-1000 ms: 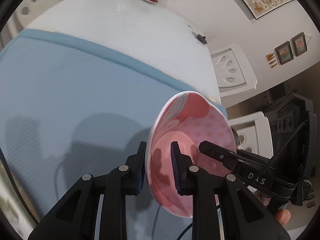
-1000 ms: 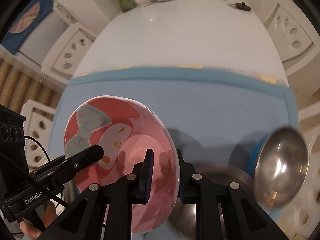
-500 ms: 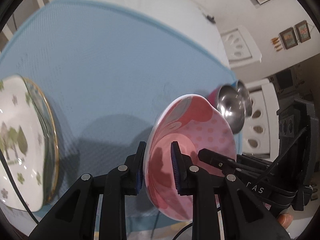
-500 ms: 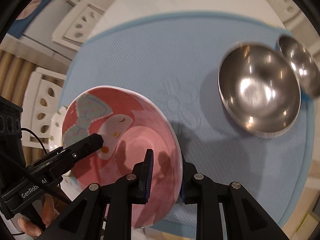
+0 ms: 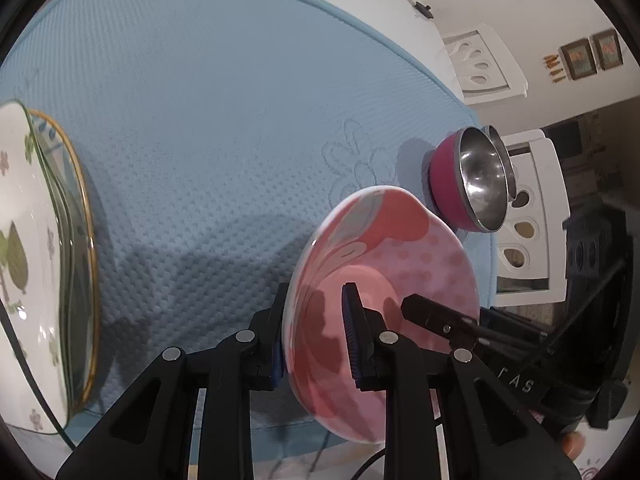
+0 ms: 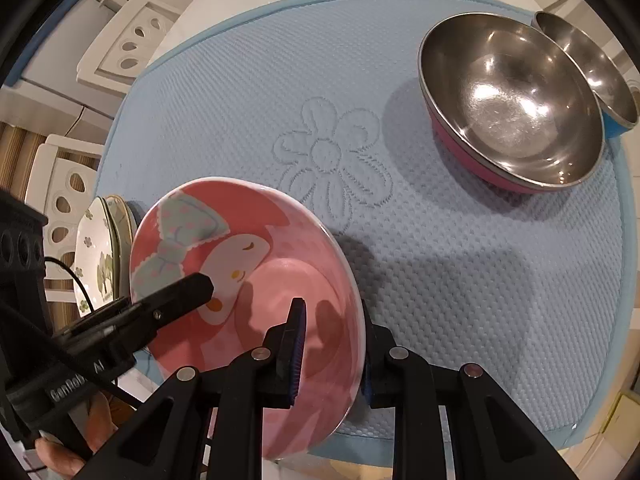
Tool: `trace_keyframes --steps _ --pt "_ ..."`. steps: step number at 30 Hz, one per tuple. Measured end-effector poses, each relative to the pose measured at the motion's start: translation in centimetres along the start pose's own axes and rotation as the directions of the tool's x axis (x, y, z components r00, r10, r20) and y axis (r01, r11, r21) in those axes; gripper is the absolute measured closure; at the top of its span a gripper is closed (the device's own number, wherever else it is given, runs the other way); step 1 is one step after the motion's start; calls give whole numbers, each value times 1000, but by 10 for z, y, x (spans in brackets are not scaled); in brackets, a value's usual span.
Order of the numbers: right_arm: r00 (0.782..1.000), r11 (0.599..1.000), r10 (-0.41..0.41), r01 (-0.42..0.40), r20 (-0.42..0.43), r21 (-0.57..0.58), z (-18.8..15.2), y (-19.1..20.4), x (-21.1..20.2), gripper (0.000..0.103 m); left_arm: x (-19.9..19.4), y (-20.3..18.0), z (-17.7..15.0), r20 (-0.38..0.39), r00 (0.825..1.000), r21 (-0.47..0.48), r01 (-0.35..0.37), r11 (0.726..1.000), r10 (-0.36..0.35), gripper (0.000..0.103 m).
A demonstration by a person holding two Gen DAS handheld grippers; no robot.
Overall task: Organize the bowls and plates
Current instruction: 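Carry the pink bowl with both grippers and set it beside the plate stack, then open both grippers and move them toward the magenta steel bowl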
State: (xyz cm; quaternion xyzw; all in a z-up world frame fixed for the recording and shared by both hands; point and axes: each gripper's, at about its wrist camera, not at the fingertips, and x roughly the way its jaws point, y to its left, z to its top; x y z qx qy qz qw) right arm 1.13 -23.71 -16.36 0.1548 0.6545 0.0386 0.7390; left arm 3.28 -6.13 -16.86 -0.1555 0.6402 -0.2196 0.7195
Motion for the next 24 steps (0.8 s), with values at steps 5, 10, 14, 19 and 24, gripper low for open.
trace_keyframes --steps 5,10,14,19,24 --pt "999 999 33 -32 -20 40 -3 -9 3 80 5 2 0 -23 1000 -20 -4 1000 4 80" --pt "1000 999 25 -24 -7 31 -8 -9 -3 80 2 1 -2 -24 999 9 -21 1000 21 80" --pt "1000 998 25 -26 13 50 -12 -16 -11 80 -8 3 2 2 999 4 -45 999 45 80" --pt "998 998 17 -20 63 56 -17 -27 -37 80 -31 8 8 41 999 -13 -33 999 33 78" --pt "983 1000 26 -28 183 4 -24 -25 -83 80 -60 -18 16 102 995 58 6 998 -12 78"
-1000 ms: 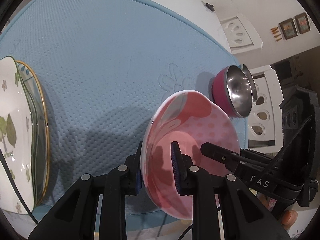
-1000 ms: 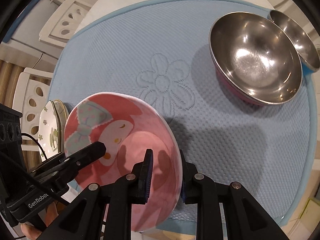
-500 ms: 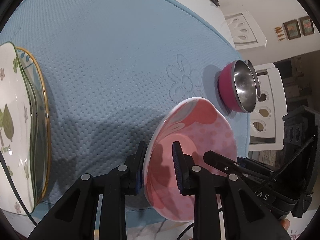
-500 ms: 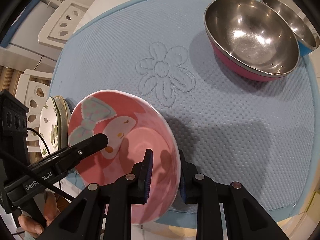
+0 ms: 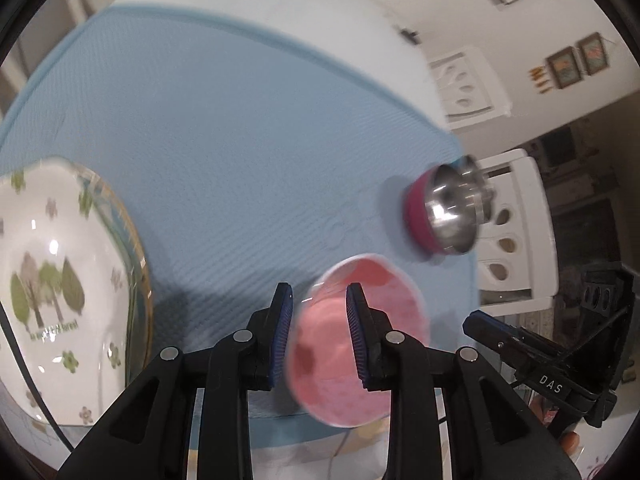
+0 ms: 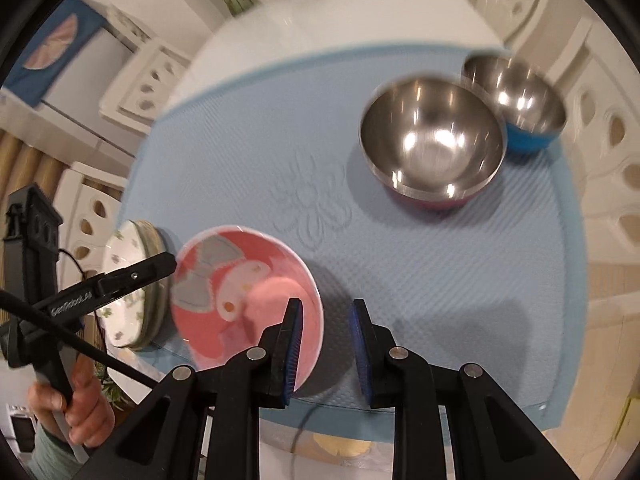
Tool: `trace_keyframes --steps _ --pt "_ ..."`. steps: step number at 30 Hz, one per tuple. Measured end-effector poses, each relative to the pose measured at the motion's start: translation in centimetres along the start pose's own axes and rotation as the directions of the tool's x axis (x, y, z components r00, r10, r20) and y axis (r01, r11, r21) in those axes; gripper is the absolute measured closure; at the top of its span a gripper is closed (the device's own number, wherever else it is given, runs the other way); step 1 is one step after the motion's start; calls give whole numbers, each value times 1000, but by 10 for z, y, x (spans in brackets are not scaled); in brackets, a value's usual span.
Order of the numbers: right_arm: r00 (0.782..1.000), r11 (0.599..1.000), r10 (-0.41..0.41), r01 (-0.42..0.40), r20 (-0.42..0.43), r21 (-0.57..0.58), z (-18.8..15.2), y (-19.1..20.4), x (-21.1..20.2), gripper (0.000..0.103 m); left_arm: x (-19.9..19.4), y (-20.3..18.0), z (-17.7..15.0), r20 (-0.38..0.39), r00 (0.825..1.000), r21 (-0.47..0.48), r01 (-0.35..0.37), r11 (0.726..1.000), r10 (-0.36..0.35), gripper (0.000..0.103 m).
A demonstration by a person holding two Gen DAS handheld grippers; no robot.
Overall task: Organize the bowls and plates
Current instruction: 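Open both grippers and move them toward the magenta steel bowl, then close both grippers on the rim of the magenta steel bowl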
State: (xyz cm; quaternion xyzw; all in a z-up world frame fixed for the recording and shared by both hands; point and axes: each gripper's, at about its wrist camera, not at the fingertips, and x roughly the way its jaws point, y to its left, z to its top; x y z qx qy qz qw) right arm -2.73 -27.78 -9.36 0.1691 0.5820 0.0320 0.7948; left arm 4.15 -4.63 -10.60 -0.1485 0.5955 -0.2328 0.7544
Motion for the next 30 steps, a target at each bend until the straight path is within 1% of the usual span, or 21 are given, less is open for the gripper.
trace_keyframes --steps 2,3,4,5,6,7,8,9,11,15,20,22,24,27,30 --pt "998 1000 -7 8 64 -10 3 0 -20 79 -8 -14 7 24 1000 37 13 999 -14 78" --pt "996 1000 -18 19 92 -11 4 0 -27 78 -12 -24 11 40 999 63 21 998 -24 73" --pt "993 1000 -26 27 119 -11 6 -2 -36 73 -15 -34 16 56 998 91 31 995 -37 67" --pt "990 1000 -21 23 138 -9 8 -3 -42 65 -18 -44 21 71 996 113 42 993 -50 66" --pt "988 1000 -17 17 156 -3 9 -4 -47 61 -20 -54 26 81 995 135 51 990 -62 61" --pt "982 1000 -18 16 189 14 11 -8 -54 53 -21 -64 32 85 993 162 61 985 -76 47" --pt "976 999 -21 14 219 31 12 -12 -61 50 -21 -74 39 92 992 184 69 980 -87 40" --pt "971 999 -19 9 240 43 13 -14 -66 50 -20 -81 44 101 991 198 71 978 -92 33" --pt "963 997 -20 -1 270 78 18 -26 -76 49 -16 -97 55 103 989 235 77 969 -104 32" --pt "958 988 -68 24 280 155 29 -52 -81 49 9 -126 75 57 993 293 79 953 -99 32" --pt "967 968 -78 16 242 251 40 -86 -64 49 46 -142 94 -6 996 337 82 938 -85 33" --pt "973 960 -74 10 218 280 44 -97 -50 49 69 -146 102 -41 998 351 56 935 -44 35" --pt "980 951 -64 3 187 310 49 -108 -35 49 89 -146 107 -85 996 360 54 931 -24 38" --pt "987 939 -47 -9 154 343 55 -121 -15 49 121 -141 112 -162 987 361 64 930 -5 45" --pt "992 933 -45 -1 120 360 61 -130 3 49 146 -137 115 -223 975 356 62 932 20 58"
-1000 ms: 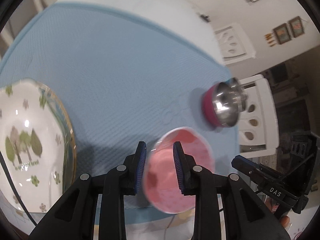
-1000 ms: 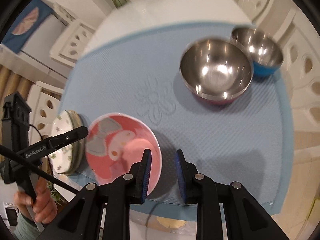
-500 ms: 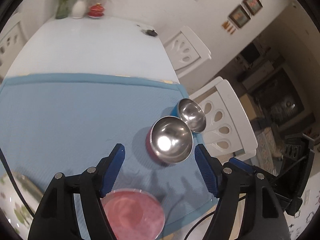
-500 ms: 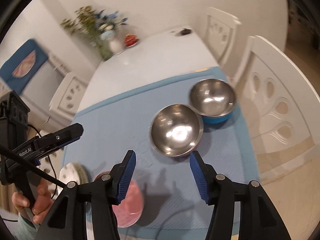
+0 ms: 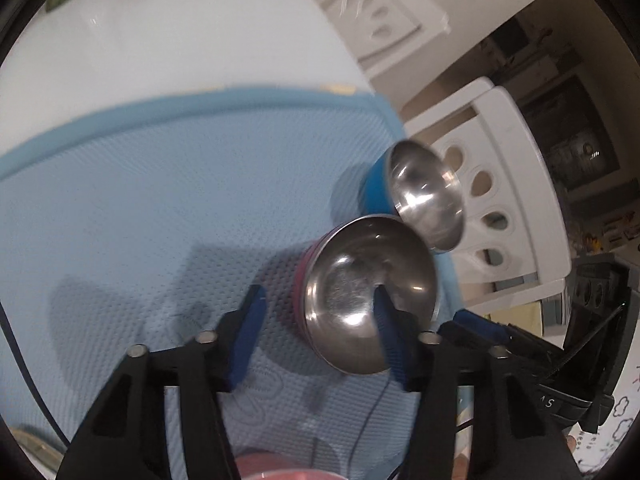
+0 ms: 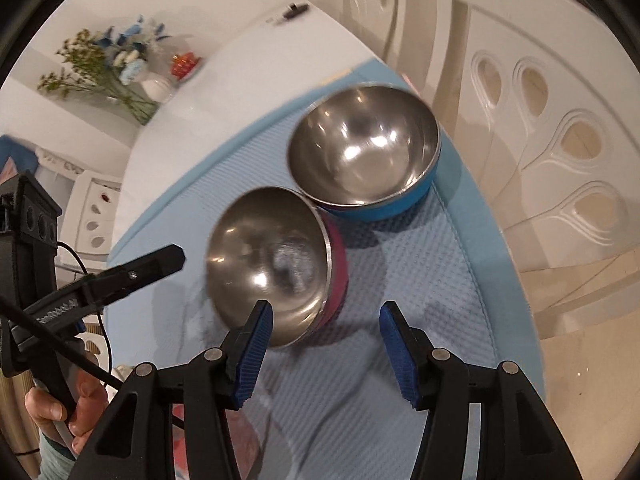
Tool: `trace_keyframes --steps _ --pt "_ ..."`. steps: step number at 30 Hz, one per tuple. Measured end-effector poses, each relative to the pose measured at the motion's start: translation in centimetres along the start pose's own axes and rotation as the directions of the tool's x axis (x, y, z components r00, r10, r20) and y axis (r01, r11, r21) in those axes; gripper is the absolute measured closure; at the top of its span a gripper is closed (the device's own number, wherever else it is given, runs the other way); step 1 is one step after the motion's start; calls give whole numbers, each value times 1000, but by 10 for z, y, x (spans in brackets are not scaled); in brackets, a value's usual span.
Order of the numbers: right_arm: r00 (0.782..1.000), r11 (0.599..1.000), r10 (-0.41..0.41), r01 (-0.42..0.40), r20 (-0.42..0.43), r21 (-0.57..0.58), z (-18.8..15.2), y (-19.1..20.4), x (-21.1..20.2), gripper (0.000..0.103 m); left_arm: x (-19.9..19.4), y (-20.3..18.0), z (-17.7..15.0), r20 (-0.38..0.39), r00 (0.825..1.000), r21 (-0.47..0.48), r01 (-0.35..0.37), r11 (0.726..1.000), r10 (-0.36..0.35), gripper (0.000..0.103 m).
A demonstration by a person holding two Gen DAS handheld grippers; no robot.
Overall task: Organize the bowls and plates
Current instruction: 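Close both grippers on the rim of the magenta steel bowl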
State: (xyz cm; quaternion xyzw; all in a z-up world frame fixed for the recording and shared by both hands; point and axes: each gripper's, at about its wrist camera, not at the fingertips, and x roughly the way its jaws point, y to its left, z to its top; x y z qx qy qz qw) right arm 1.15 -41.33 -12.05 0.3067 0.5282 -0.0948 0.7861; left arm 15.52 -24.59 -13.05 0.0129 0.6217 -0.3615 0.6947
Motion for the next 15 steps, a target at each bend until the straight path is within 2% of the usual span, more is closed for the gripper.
trace_keyframes --steps 3,6,10,15 --pt "1000 1000 -11 11 -26 6 5 -5 18 49 16 4 2 -33 999 0 8 1000 -8 59" --pt "999 1000 -2 3 -50 19 11 -10 34 50 27 5 4 -53 999 5 14 1000 -13 65" --pt "997 1000 -1 2 -78 16 16 -11 50 56 38 9 2 -73 997 -7 19 1000 -20 67" --pt "994 1000 9 -7 -107 13 17 -12 65 65 51 15 -1 -109 994 -24 22 999 -24 78"
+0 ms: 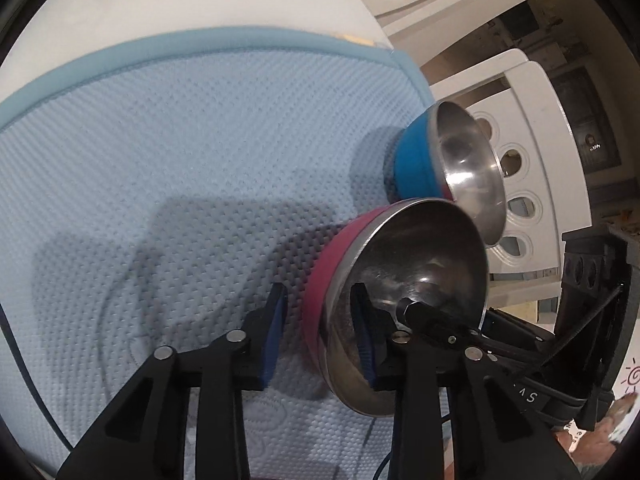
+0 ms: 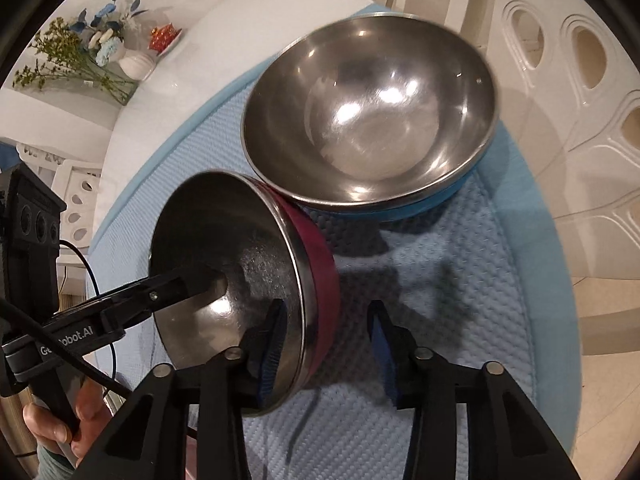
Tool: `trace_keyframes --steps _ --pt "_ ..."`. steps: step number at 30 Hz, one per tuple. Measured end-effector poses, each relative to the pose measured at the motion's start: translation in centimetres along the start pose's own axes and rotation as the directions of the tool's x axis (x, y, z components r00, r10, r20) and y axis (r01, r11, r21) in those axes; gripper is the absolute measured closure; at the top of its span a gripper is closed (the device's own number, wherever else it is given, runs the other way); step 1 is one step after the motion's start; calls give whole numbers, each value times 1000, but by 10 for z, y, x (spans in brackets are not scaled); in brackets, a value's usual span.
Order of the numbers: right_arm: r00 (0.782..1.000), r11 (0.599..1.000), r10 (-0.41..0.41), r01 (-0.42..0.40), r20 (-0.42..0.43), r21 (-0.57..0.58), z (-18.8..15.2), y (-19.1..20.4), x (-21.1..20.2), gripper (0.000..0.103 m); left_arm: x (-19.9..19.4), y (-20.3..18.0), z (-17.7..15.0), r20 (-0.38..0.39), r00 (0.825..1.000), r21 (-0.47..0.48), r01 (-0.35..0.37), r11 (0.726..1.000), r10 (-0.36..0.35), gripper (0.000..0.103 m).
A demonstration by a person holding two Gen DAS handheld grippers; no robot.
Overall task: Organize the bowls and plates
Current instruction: 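Close both grippers on the rim of the magenta steel bowl, then carry the steel bowl with both grippers and lower it into the pink bowl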
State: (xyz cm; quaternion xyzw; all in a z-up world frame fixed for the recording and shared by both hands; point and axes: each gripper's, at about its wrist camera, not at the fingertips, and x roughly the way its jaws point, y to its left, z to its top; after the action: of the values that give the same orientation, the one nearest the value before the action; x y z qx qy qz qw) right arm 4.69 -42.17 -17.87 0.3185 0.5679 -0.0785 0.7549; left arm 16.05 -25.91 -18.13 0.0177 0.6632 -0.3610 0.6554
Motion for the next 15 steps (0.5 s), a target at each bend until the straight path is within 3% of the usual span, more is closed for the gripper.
trace_keyframes --steps 3,5,15 --pt "1000 1000 13 -13 -6 1 -1 -3 4 74 3 1 -2 -8 1000 2 3 1000 -3 88" --pt "1000 1000 10 -10 -6 -7 -3 -1 5 82 4 -1 -3 -7 1000 9 -1 1000 1 88" --pt "999 997 -35 37 26 -63 -10 13 -5 83 -13 -9 -12 32 999 39 -23 999 21 88"
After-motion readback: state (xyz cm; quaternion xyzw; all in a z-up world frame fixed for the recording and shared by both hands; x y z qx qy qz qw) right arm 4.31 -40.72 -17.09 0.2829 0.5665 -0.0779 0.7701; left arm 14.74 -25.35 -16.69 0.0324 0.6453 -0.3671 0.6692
